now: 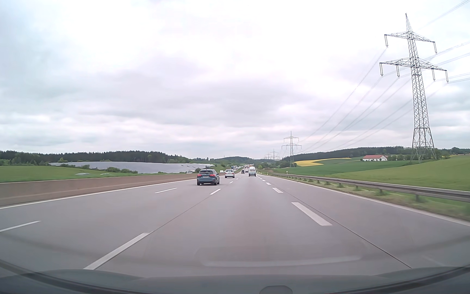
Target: Follow the waypoints while adhering to traffic rules and regulations
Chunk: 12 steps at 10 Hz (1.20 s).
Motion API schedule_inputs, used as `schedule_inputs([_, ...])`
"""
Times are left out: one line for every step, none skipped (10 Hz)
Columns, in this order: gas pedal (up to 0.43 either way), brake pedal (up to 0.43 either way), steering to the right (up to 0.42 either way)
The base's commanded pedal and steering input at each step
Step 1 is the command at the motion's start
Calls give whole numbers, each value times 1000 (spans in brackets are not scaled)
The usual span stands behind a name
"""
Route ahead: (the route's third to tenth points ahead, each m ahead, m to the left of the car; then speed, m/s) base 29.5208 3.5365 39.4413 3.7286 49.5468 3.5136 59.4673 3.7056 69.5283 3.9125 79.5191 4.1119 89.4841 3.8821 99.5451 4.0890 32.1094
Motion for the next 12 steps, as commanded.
schedule_inputs([209, 0, -3])
schedule_inputs([189, 0, -3])
schedule_inputs([189, 0, -3])
schedule_inputs([157, 0, -3])
schedule_inputs([157, 0, -3])
schedule_inputs([150, 0, -3])
schedule_inputs([150, 0, -3])
schedule_inputs([150, 0, -3])
schedule_inputs([150, 0, -3])
schedule_inputs([150, 0, -3])
schedule_inputs([150, 0, -3])
schedule_inputs([150, 0, -3])
